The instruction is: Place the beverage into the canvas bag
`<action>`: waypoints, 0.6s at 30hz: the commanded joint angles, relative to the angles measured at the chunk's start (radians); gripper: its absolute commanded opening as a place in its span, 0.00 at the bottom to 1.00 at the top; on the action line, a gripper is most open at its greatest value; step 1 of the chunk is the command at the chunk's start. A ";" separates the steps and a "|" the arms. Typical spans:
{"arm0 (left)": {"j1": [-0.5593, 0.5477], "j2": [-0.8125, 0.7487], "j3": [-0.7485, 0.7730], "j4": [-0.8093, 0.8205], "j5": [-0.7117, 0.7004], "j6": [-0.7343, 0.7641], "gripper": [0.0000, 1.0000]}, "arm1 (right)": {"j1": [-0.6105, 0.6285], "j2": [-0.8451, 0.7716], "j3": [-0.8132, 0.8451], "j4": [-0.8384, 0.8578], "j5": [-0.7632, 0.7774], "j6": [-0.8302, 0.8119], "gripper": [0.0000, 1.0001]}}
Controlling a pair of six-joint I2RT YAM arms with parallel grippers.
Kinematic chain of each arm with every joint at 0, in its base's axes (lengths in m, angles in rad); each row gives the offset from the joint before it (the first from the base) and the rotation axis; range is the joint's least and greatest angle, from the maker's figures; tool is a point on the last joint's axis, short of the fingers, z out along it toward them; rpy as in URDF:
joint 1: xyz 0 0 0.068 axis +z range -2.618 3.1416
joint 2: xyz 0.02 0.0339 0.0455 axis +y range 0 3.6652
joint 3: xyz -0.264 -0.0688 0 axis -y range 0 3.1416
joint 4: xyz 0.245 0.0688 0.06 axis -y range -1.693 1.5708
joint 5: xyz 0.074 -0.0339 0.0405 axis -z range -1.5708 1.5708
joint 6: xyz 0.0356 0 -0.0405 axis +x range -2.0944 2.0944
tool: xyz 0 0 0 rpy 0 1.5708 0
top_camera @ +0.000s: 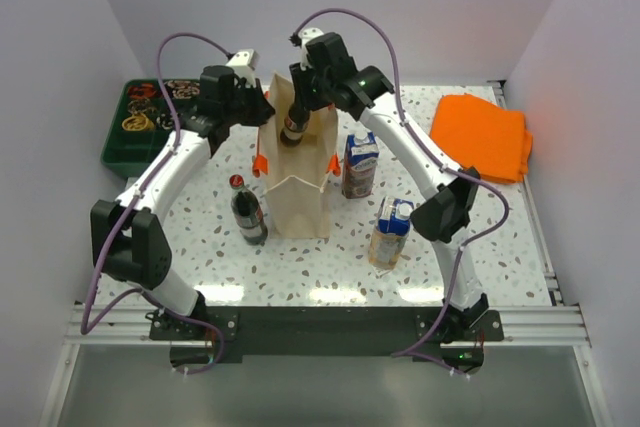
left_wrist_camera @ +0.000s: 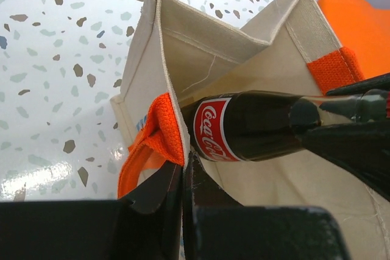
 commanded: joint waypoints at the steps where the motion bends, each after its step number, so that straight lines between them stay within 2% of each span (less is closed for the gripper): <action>1: -0.007 0.011 0.046 0.046 0.045 -0.023 0.00 | 0.028 -0.062 0.086 0.228 0.105 -0.077 0.00; 10: -0.008 0.011 0.042 0.052 0.061 -0.024 0.00 | 0.068 -0.026 0.080 0.250 0.249 -0.166 0.00; 18: -0.008 0.008 0.032 0.055 0.067 -0.029 0.00 | 0.069 0.017 0.072 0.285 0.285 -0.179 0.00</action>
